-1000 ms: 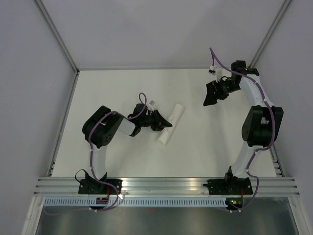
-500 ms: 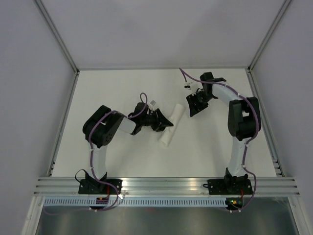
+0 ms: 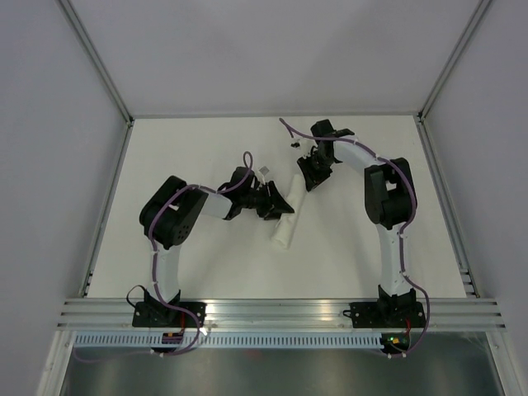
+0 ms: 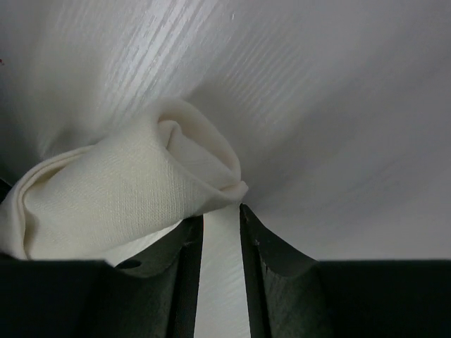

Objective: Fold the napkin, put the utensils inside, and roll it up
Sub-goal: Adjust the napkin at the center of the board.

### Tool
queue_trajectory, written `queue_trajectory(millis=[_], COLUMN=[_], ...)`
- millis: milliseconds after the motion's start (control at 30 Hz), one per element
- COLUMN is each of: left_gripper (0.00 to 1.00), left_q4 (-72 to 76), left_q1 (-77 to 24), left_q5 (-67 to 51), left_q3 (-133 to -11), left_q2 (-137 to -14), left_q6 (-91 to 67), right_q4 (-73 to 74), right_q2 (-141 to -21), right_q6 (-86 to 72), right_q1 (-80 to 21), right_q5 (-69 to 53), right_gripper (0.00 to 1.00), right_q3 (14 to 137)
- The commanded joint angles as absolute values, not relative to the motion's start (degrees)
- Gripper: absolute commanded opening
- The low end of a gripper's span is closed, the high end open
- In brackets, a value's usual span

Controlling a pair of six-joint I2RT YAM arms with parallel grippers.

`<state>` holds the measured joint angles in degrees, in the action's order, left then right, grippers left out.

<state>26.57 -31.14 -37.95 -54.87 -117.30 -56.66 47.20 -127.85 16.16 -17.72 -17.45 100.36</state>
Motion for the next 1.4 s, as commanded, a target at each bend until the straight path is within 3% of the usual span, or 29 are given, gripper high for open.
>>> queue_trajectory(millis=[0, 433, 1300, 1333, 1367], left_gripper=[0.5, 0.54, 0.64, 0.65, 0.99], left_q4=[15.8, 6.1, -7.2, -7.3, -7.3], left_q1=[-30.8, -30.2, -28.8, -28.8, -28.8], left_q5=[-37.5, -37.1, -30.9, -31.0, -31.1], left_q3=[-58.0, -63.3, -68.4, -68.3, -68.4], left_q2=[-118.2, -118.0, -110.7, -110.4, -110.0], left_q6=[-48.4, -41.4, -28.0, -28.0, -27.4], right_q4=[46.5, 50.0, 50.7, 50.7, 50.7], right_q2=[-132.9, -139.6, -139.2, -139.1, -139.1], right_q6=[13.9, 12.3, 12.7, 12.8, 12.8], right_q1=[-18.8, -20.7, -21.8, -21.9, -21.9], right_q5=[-13.7, -12.9, -12.7, -12.7, -12.7], right_gripper=[0.34, 0.33, 0.34, 0.34, 0.34], right_q3=[102.1, 113.3, 115.1, 115.0, 115.0])
